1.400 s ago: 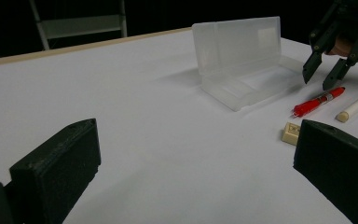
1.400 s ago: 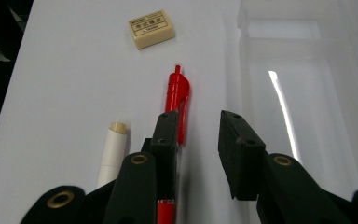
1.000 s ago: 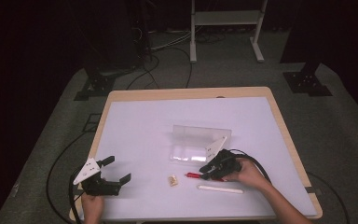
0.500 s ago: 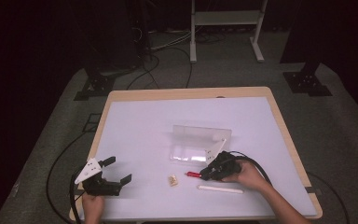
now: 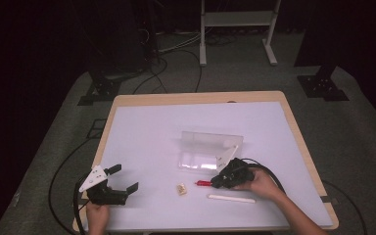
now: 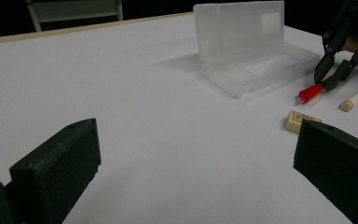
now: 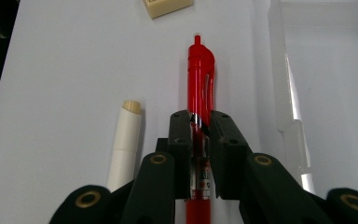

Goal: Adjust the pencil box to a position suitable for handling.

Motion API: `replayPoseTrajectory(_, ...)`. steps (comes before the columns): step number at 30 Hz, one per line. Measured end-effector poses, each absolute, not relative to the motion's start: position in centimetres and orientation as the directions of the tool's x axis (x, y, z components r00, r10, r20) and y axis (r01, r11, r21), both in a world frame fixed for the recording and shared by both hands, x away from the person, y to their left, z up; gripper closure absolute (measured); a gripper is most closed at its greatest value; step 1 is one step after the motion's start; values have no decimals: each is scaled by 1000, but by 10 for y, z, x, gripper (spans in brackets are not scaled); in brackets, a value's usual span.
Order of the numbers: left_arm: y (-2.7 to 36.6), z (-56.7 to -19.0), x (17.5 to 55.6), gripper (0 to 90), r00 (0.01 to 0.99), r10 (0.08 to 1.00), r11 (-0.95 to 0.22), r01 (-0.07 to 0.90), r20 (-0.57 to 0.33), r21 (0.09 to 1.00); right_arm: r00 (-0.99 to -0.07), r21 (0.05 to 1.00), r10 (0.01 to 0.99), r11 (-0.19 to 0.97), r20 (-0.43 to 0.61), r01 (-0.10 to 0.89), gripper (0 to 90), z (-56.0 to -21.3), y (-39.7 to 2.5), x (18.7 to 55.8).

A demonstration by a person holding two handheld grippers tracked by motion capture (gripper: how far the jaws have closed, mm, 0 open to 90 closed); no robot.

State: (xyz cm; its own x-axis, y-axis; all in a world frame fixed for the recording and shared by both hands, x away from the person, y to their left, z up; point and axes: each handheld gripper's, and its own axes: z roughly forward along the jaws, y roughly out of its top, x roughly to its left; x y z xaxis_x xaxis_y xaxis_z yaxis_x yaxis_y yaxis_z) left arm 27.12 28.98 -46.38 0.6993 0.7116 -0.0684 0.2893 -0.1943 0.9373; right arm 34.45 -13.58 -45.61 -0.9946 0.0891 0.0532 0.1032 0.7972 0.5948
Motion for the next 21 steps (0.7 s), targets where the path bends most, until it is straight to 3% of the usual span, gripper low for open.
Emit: replayPoseTrajectory(21, 290, -464, 271, 0, 700, 711, -192, 291, -72, 937, -994, 622, 105, 777, 24, 97, 787, -439, -142, 349)
